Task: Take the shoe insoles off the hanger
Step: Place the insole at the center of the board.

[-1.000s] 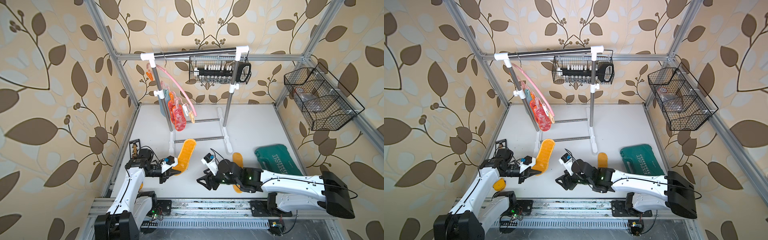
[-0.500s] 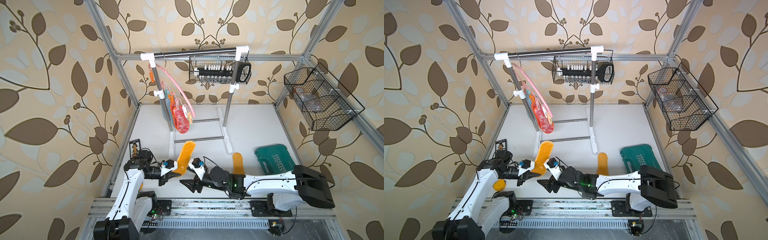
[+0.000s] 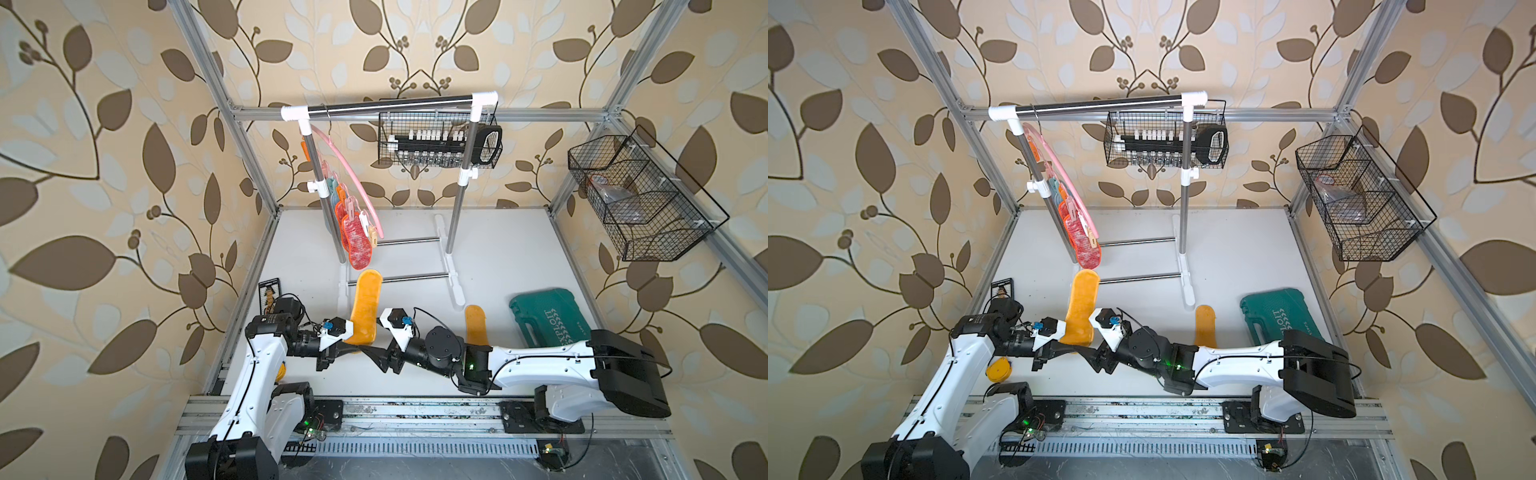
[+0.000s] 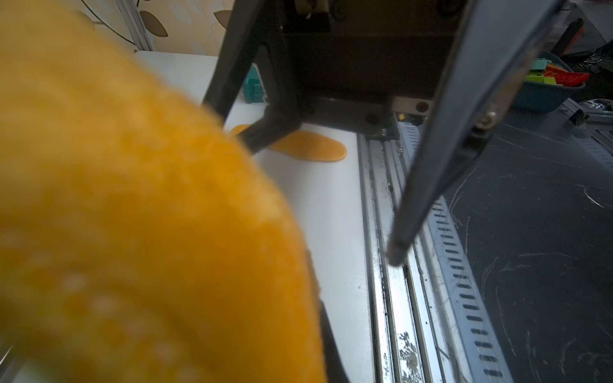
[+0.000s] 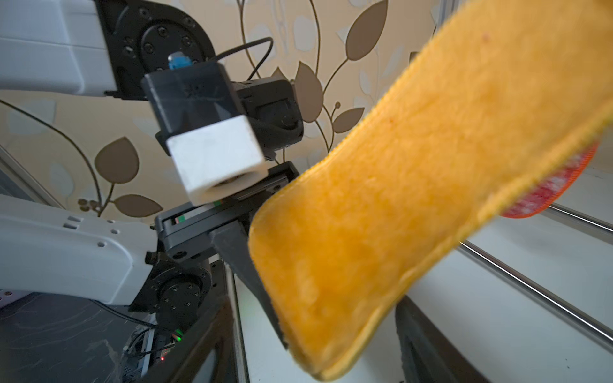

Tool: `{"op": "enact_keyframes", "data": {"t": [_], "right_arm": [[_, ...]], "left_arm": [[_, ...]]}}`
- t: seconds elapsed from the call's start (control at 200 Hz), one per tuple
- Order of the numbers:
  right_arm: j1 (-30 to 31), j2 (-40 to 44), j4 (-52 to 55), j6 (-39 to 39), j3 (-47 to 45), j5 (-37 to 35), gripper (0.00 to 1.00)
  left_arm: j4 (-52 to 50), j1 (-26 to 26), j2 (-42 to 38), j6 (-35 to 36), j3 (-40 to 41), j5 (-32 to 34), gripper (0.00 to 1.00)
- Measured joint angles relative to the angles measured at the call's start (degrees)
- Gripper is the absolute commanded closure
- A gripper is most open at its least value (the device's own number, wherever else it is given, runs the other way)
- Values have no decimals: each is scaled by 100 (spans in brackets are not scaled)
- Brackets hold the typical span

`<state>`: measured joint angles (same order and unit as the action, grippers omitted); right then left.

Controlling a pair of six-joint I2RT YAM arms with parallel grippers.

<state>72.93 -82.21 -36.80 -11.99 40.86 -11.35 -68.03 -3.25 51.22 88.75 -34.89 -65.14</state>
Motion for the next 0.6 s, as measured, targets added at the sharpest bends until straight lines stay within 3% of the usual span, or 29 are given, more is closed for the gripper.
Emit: {"op": "enact_keyframes", "data": {"t": [0.31,0.43,0.6], "right_arm": [[-146,232,63,-116,4,422,28],[-146,210,83,-144,144,824,38],[-149,203,66,-140,273,990,62]], "left_arm": [[-153,33,-11,125,-4,-4,100],[-160,33,-11,133,-4,-9,100],[-201,33,-24,142,-4,-96,100]]}}
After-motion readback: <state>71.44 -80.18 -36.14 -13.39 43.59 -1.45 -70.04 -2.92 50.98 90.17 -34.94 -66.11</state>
